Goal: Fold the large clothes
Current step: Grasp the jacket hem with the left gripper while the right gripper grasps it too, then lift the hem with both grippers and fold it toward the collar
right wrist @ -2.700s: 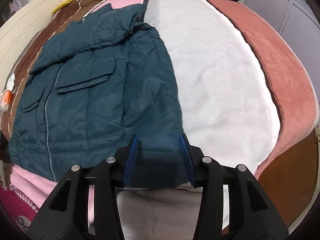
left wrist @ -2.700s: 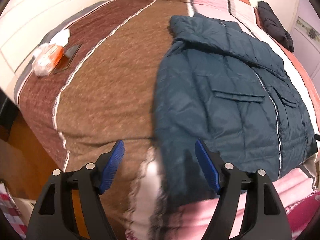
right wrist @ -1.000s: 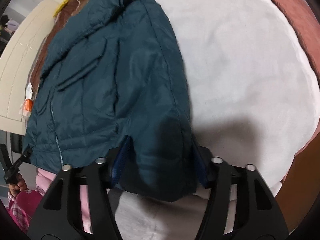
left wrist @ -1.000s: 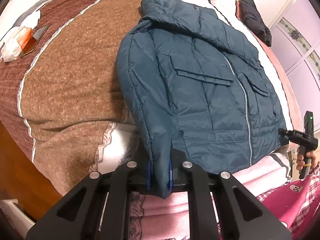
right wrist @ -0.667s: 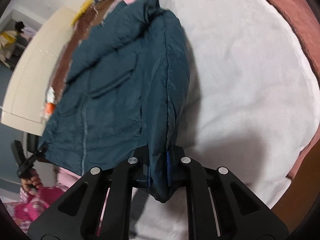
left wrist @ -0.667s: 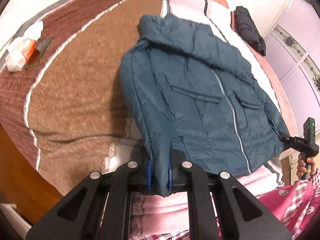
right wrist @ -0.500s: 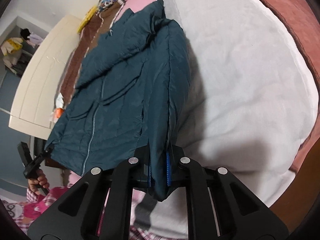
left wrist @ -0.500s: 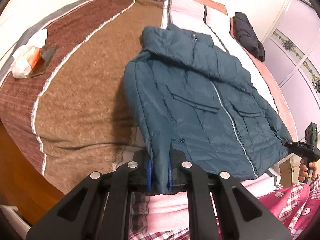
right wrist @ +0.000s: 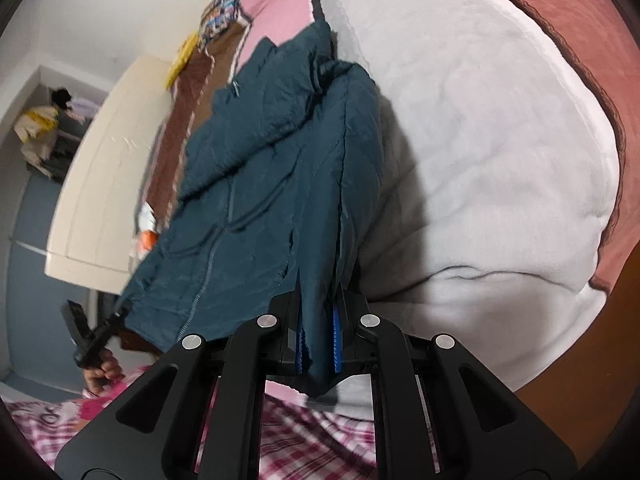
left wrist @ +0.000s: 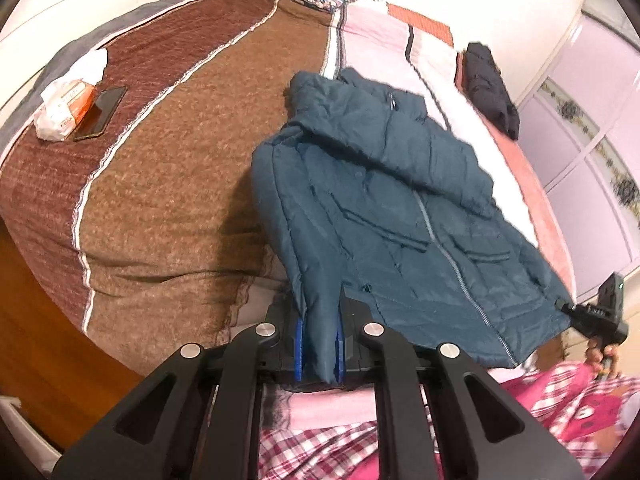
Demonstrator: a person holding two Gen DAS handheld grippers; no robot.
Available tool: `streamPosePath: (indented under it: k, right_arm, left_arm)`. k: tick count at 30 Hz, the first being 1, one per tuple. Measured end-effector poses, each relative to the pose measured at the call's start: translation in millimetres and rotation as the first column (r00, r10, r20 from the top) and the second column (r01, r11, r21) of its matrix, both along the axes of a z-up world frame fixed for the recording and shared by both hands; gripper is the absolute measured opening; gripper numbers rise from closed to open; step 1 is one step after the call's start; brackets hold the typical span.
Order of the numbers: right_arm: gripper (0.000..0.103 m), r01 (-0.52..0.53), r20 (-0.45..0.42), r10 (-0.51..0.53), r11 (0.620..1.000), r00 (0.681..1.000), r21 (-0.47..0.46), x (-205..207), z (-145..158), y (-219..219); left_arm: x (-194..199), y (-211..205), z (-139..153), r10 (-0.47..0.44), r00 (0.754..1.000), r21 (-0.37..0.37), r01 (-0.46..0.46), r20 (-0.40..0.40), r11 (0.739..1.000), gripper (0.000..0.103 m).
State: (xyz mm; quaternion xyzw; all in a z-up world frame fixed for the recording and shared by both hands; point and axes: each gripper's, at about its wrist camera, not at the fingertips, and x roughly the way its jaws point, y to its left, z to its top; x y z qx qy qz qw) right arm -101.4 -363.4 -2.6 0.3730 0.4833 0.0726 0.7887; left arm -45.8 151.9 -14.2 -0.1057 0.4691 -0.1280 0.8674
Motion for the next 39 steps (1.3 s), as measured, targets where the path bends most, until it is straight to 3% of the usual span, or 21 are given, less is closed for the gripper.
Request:
streamPosePath:
  k: [5, 11, 25, 29, 33, 39]
  right_arm:
    - [0.011, 0.021, 0.016, -0.021, 1.000, 1.000, 0.002, 0.5, 11.6, -7.2]
    - [0.011, 0.033, 0.006, -0.033, 0.999, 0.999, 0.002, -5.4, 12.1, -6.9]
    - [0.011, 0.085, 0.157, -0.082, 0.996, 0.984, -0.015, -2.3, 80.7, -24.3]
    - [0.011, 0.082, 0.192, -0.081, 0.997, 0.978, 0.003, 14.2, 96.8, -28.7]
    - [0.011, 0.074, 0.202, -0.077, 0.997, 0.976, 0.025, 56.2, 111.4, -33.7]
    - [0.011, 0.086, 0.200, -0.098, 0.994, 0.975, 0.065, 114.6, 126.4, -52.0]
  left_arm:
    - [-4.8, -1.6, 15.4, -0.021, 0.999, 0.008, 0.021, 0.033, 1.000, 0.012]
    - [-18.3, -2.5, 15.9, -0.035, 0.999, 0.020, 0.035, 0.018, 0.999, 0.012]
    - [-37.1, -3.8, 68.4, -0.046, 0.987, -0.010, 0.048, 0.152, 0.999, 0.012]
    - [-20.5, -3.9, 78.6, -0.042, 0.983, -0.037, 0.049, 0.180, 0.998, 0.012]
    - [7.6, -2.8, 84.8, -0.024, 0.983, -0.095, 0.042, 0.184, 0.995, 0.012]
    - [59.9, -7.7, 100.1, -0.004, 0.979, -0.121, 0.030, 0.206, 0.992, 0.012]
